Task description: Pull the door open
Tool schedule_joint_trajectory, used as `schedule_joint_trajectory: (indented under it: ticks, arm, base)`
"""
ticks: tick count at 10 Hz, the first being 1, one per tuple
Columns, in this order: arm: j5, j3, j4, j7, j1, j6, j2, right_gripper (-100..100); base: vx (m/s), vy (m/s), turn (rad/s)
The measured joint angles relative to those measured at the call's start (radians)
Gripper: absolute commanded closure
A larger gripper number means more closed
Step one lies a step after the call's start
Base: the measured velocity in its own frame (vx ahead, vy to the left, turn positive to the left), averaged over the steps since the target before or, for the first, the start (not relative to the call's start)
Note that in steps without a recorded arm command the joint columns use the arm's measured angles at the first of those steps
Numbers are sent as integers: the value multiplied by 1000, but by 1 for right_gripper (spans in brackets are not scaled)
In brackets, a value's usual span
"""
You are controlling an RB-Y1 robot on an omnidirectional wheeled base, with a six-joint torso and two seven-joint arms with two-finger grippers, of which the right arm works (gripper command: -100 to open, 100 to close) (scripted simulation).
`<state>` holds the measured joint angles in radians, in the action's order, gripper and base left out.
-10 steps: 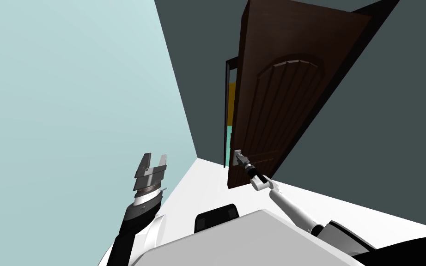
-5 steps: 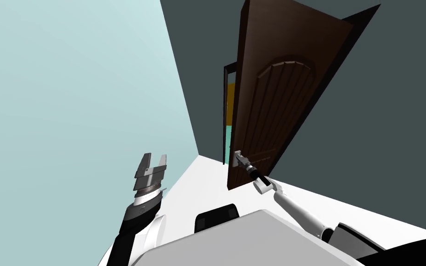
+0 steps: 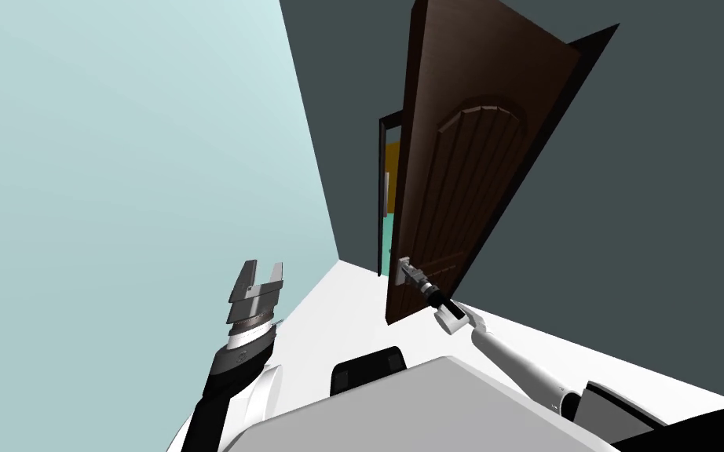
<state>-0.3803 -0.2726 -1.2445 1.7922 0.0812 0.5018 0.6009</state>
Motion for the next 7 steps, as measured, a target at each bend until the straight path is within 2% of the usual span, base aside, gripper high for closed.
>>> schedule_joint_trajectory:
  ticks: [2, 4, 6, 7]
  arm:
    - [9, -23, 1, 31, 7, 30, 28, 100]
    - [19, -43, -14, 56, 28, 57, 56, 100]
    - [27, -63, -20, 83, 40, 81, 84, 100]
    - [29, -67, -18, 86, 43, 83, 84, 100]
  base:
    - [-207, -120, 118]
    - [-217, -124, 103]
    - [-144, -64, 63]
    - [-130, -81, 103]
